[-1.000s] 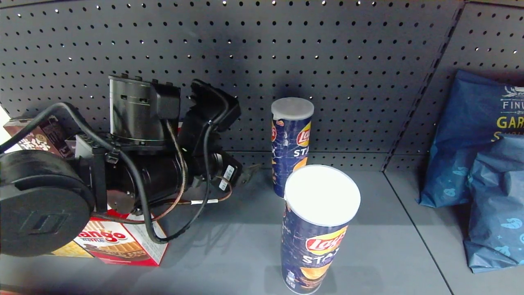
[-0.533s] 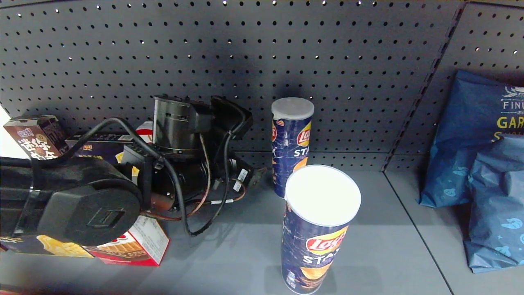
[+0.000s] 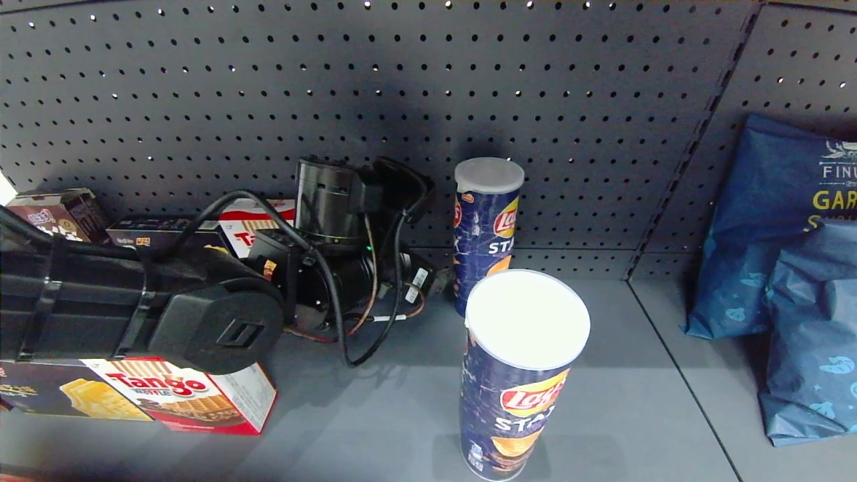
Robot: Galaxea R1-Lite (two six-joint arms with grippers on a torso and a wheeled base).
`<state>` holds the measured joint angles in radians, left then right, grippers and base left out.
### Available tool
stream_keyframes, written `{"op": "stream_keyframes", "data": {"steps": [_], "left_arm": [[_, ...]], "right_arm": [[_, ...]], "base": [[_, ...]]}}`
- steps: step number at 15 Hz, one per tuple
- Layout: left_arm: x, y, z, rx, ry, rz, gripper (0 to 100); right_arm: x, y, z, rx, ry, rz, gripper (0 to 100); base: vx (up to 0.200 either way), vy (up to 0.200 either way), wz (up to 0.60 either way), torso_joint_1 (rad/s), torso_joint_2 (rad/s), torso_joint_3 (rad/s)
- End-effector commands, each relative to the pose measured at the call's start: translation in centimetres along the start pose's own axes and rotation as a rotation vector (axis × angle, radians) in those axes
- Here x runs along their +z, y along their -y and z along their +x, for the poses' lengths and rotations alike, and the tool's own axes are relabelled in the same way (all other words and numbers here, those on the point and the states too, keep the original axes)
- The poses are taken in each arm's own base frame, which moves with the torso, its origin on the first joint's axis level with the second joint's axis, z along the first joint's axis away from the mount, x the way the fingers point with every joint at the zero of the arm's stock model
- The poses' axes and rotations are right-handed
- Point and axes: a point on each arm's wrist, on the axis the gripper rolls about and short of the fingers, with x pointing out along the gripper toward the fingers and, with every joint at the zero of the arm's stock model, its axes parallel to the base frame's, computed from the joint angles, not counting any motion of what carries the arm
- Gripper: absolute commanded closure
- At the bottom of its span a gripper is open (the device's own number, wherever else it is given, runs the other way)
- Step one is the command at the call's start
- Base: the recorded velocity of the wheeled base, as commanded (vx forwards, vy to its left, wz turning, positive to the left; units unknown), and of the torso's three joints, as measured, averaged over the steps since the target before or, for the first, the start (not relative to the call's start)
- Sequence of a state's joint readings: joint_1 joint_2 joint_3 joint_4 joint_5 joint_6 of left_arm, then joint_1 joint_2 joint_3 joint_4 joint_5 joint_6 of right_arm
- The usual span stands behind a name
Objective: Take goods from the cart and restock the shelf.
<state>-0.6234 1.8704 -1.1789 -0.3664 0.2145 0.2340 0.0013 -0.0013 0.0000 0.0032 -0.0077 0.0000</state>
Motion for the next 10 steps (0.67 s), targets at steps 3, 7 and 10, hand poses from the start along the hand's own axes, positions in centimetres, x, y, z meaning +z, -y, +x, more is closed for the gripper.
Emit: {"op": "stream_keyframes", "data": {"steps": [3, 7, 10], "left_arm": [[-0.2, 0.7, 0.8, -0.014, -0.008, 0.006, 0], [0.6, 0.4, -0.7, -0.012, 0.021, 0.001, 0], [1.4, -0.9, -3.5, 0.007, 0.059, -0.005, 0]], "right_arm": [[0.0, 0.0, 0.0, 0.0, -0.001, 0.0, 0], [0.0, 0.0, 0.0, 0.0, -0.001, 0.0, 0], [0.0, 0.0, 0.0, 0.0, -0.001, 0.0, 0]], "base": [[0.0, 0.0, 0.0, 0.0, 0.0, 0.0], [0.0, 0.0, 0.0, 0.0, 0.0, 0.0], [0.0, 0.0, 0.0, 0.0, 0.0, 0.0]]}}
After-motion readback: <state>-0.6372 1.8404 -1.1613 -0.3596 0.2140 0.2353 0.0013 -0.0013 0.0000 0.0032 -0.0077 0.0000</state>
